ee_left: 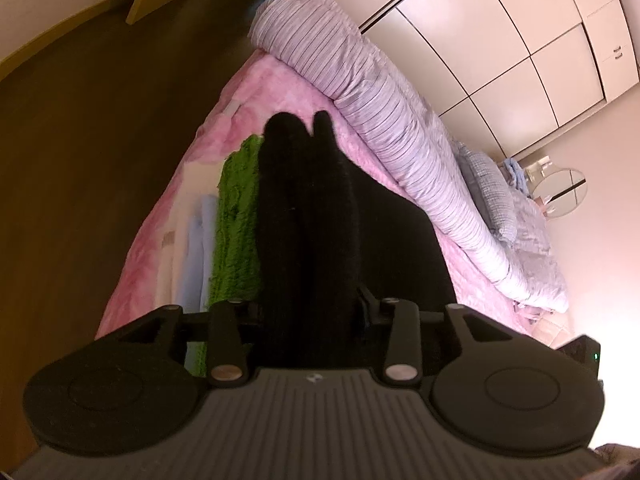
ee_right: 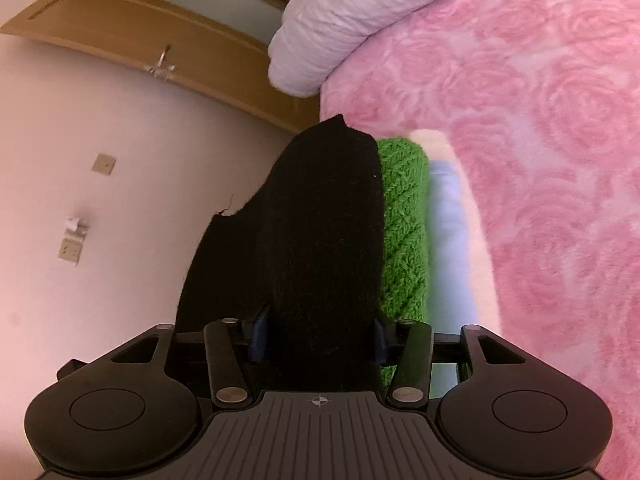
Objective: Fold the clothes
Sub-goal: 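Lower the black bundle onto the green towel with both grippers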
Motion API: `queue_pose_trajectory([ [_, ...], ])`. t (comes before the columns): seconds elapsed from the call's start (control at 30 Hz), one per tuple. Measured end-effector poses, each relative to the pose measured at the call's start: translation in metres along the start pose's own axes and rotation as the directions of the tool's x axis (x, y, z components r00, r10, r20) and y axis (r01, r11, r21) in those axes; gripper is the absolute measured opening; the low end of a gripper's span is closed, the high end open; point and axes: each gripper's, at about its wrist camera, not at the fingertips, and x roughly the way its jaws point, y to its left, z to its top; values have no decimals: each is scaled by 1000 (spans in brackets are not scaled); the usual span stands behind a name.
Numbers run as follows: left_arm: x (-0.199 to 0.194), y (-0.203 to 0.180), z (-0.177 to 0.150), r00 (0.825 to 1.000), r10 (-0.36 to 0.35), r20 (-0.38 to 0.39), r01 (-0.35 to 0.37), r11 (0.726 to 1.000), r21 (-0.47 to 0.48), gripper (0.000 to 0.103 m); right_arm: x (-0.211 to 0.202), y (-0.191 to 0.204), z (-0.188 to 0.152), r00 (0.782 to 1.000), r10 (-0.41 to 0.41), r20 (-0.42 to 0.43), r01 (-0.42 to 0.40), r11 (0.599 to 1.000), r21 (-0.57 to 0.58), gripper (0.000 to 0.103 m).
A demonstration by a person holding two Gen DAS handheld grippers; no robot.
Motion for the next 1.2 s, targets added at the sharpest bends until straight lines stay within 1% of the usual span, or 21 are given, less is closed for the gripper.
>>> queue_pose_trajectory([
  [0.07,2,0,5,1000,11,-9,-11,1000,19,39,-1,5,0,1000,-24,-3,24,999,-24,52],
  [0.17,-7,-10,10,998,55,-17,-54,996,64,39,-8,22,3,996,-89,-26,85,989,-122,53],
  [0.2,-13,-14,9,997,74,-7,-74,995,74,36,-12,29,3,993,-116,-26,110,981,-161,53],
  [0.23,-23,-20,7,995,99,13,-100,991,90,35,-18,37,2,990,-141,-10,136,968,-211,52],
  [0.27,-34,-25,6,991,130,37,-133,985,105,30,-24,45,0,987,-160,8,157,952,-264,52],
  [0.3,-44,-30,3,986,158,61,-164,979,118,20,-32,54,-2,987,-160,29,161,931,-327,52],
  [0.33,-55,-38,-2,980,185,80,-195,971,138,17,-40,63,-5,986,-158,49,165,907,-388,52],
  [0.37,-63,-46,-7,976,201,86,-213,963,163,11,-47,71,-8,986,-158,61,168,880,-444,49],
  [0.4,-70,-55,-13,973,210,91,-224,956,189,9,-50,77,-12,985,-166,45,167,861,-481,46],
  [0.43,-73,-62,-20,976,201,88,-215,952,216,9,-51,82,-16,984,-175,30,165,841,-515,39],
  [0.47,-75,-69,-28,978,192,85,-207,948,243,8,-50,85,-21,982,-190,15,168,826,-537,35],
  [0.5,-76,-75,-35,979,189,80,-203,942,267,8,-49,88,-26,979,-205,2,171,812,-558,33],
  [0.57,-66,-76,-45,972,224,66,-233,929,288,8,-41,87,-38,973,-232,-14,180,790,-586,27],
  [0.6,-58,-73,-48,966,251,60,-258,924,281,8,-36,86,-44,970,-243,-21,184,785,-591,27],
  [0.67,-51,-62,-55,961,267,70,-276,926,258,8,-27,84,-54,964,-264,-32,192,774,-603,27],
  [0.77,-44,-48,-63,955,285,88,-297,928,223,8,-19,87,-62,960,-279,-24,198,737,-647,27],
  [0.87,-43,-39,-70,948,304,89,-316,925,212,3,-17,87,-72,957,-289,-14,201,700,-686,27],
  [0.97,-40,-34,-80,945,314,86,-325,922,209,3,-6,80,-79,944,-330,-14,216,650,-729,27],
  [1.03,-41,-36,-80,943,319,92,-331,918,218,2,-5,78,-80,942,-336,1,231,645,-728,27],
  [1.13,-44,-39,-77,940,331,85,-342,914,219,2,-8,82,-75,943,-333,-12,222,655,-722,27],
  [1.2,-52,-47,-76,936,338,99,-351,907,231,2,-15,88,-73,947,-322,-3,221,655,-723,27],
])
